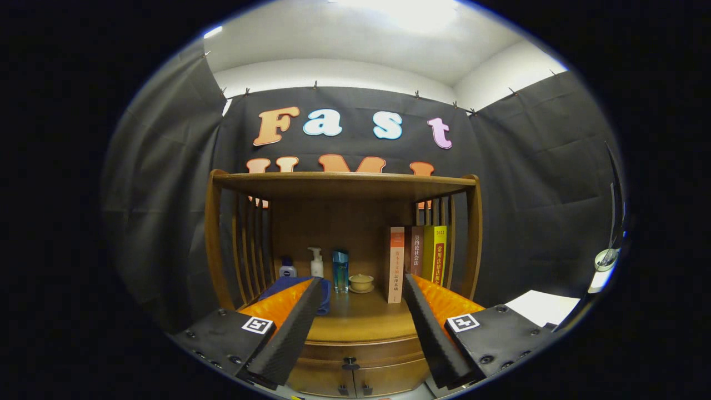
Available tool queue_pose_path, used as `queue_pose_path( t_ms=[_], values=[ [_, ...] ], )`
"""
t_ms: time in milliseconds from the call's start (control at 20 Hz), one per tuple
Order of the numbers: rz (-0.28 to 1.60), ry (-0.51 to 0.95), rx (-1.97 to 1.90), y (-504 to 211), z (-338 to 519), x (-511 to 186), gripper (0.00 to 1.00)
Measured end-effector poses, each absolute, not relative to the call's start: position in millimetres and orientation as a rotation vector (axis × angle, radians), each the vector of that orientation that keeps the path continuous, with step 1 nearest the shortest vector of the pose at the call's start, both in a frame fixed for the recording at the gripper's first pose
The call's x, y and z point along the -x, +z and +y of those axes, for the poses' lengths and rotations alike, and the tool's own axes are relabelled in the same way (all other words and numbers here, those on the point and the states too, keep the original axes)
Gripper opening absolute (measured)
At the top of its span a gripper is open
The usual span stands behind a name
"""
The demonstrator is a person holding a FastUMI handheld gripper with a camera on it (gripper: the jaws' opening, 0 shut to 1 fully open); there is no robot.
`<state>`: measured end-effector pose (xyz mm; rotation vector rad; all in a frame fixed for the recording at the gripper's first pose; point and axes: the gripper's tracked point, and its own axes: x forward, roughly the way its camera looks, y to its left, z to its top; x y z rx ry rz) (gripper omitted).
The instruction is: Pull open the drawer, take out the items inside it, and place them on the countertop above the cabinet.
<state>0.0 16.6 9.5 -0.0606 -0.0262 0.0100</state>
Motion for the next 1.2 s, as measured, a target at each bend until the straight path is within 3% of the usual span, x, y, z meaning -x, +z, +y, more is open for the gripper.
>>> queue_pose_path(
  t_ms=[400,1200],
  values=[
    [-0.018,0.021,0.039,-17,15,-4,0.98],
    [0.174,-0.035,-0.051,-264,-4,-43,0.98]
  ],
)
